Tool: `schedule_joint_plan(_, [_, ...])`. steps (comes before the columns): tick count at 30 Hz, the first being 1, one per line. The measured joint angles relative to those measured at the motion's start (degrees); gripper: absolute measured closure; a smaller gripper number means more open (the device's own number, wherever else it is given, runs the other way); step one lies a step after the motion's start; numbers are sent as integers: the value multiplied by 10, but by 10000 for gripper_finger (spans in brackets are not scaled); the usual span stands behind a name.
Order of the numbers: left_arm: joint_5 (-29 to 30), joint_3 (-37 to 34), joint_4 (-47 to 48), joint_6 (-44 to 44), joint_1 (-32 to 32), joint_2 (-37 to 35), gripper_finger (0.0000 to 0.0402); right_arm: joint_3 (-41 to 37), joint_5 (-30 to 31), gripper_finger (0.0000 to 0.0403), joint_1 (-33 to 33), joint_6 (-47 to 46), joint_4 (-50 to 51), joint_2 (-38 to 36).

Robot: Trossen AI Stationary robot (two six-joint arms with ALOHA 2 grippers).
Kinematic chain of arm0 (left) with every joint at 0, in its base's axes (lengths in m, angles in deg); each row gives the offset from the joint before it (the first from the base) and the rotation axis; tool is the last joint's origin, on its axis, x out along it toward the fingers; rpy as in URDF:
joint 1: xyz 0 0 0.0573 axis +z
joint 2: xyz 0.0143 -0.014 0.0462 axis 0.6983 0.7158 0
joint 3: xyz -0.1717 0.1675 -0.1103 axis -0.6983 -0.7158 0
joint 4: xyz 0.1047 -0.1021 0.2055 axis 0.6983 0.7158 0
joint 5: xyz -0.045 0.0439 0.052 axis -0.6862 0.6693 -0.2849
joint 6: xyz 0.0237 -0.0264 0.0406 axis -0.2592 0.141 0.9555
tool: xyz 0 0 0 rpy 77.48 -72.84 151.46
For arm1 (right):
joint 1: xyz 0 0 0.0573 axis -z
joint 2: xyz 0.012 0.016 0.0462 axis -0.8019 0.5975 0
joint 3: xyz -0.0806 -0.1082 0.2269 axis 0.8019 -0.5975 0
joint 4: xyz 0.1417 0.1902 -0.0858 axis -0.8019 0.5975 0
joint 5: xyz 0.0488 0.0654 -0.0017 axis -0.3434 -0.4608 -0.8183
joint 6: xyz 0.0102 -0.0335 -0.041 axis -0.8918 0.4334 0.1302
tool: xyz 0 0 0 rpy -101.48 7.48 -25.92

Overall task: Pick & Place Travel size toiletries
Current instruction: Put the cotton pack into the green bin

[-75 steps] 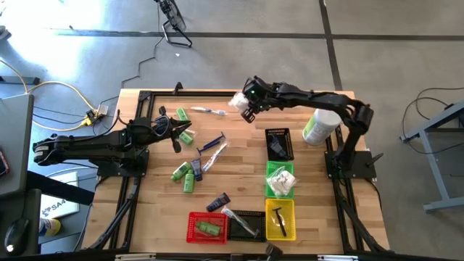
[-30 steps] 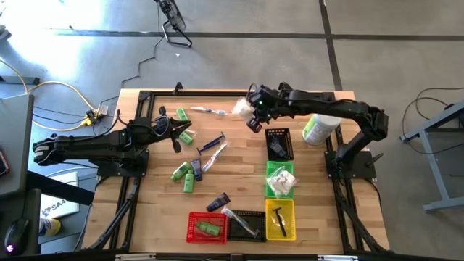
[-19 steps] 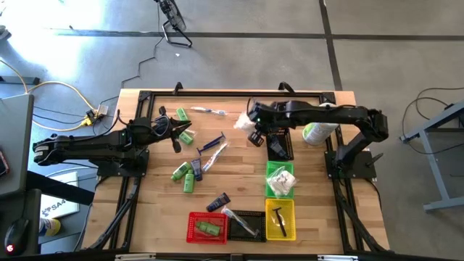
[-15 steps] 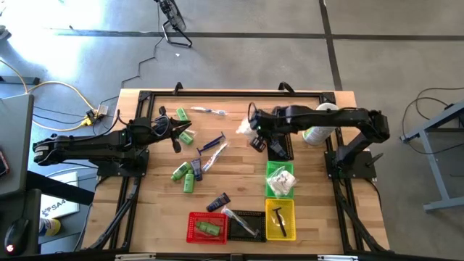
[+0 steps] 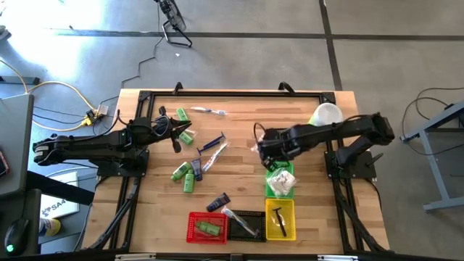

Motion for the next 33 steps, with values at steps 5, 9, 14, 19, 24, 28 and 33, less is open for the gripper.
schedule_joint_plan(5, [0,0,0,-2,0,0,371,0,-43,399,-39,-47,17,0])
schedule_joint_plan(9, [0,0,0,-3,0,0,371,-2,-85,399,-65,-76,26,0])
schedule_joint_plan(14, [0,0,0,-3,0,0,371,-30,-120,399,-91,-115,27,0])
schedule_joint_plan(19, [0,0,0,-9,0,0,371,-79,-157,399,-104,-138,17,0])
schedule_joint_plan(24, [0,0,0,-13,0,0,371,-121,-158,399,-97,-137,-3,0])
schedule_joint_plan(28, [0,0,0,-13,0,0,371,-135,-157,399,-87,-114,-40,0])
schedule_joint_plan(33, [0,0,0,-13,0,0,371,-155,-156,399,-74,-90,-101,0])
